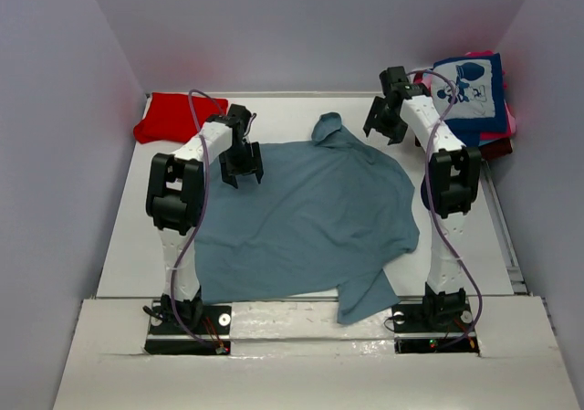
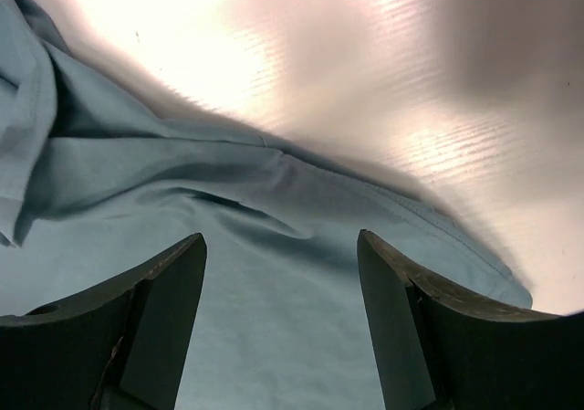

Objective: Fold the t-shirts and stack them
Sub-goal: Flatten out the tshirt

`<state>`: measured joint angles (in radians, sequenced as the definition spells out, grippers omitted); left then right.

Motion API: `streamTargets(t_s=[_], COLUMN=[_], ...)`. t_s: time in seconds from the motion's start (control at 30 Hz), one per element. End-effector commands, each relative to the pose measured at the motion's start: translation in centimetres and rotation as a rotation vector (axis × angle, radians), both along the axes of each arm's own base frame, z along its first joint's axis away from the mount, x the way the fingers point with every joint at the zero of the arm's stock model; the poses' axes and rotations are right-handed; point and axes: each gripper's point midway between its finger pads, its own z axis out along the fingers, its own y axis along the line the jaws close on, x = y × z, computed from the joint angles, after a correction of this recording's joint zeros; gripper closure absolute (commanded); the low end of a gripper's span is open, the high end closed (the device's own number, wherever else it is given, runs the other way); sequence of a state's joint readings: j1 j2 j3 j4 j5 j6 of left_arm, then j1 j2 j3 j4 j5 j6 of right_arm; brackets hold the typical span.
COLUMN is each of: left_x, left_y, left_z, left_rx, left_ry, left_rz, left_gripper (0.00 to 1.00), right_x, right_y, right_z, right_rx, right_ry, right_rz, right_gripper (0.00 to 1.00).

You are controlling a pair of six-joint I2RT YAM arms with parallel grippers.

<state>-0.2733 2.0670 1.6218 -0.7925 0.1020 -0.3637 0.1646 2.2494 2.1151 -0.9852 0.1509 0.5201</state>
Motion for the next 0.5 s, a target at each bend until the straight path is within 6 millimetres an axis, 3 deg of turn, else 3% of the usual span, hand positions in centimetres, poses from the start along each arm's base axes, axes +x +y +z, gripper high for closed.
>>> streamTargets(t_s=[0.0, 0.27, 0.47], left_x=[0.4, 0.5, 0.5], left_y=[-0.4, -0.6, -0.7], left_z=[0.7, 0.2, -0.1], left_rx=[-0.016, -0.021, -0.026], left_ry=[-0.019, -0.006, 0.003], left_rz=[-0.023, -0.023, -0.024], left_gripper=[0.23, 0.23, 0.23], right_x=[1.3, 1.3, 1.5], right_y=[-0.8, -0.1, 0.2], right_z=[-0.4, -3.7, -4.5], right_rx=[-0.02, 0.004, 0.014], right_ry=[-0.017, 0.048, 0.05], right_rz=[-0.005, 0.029, 0.041], right_gripper=[0.27, 0.27, 0.28])
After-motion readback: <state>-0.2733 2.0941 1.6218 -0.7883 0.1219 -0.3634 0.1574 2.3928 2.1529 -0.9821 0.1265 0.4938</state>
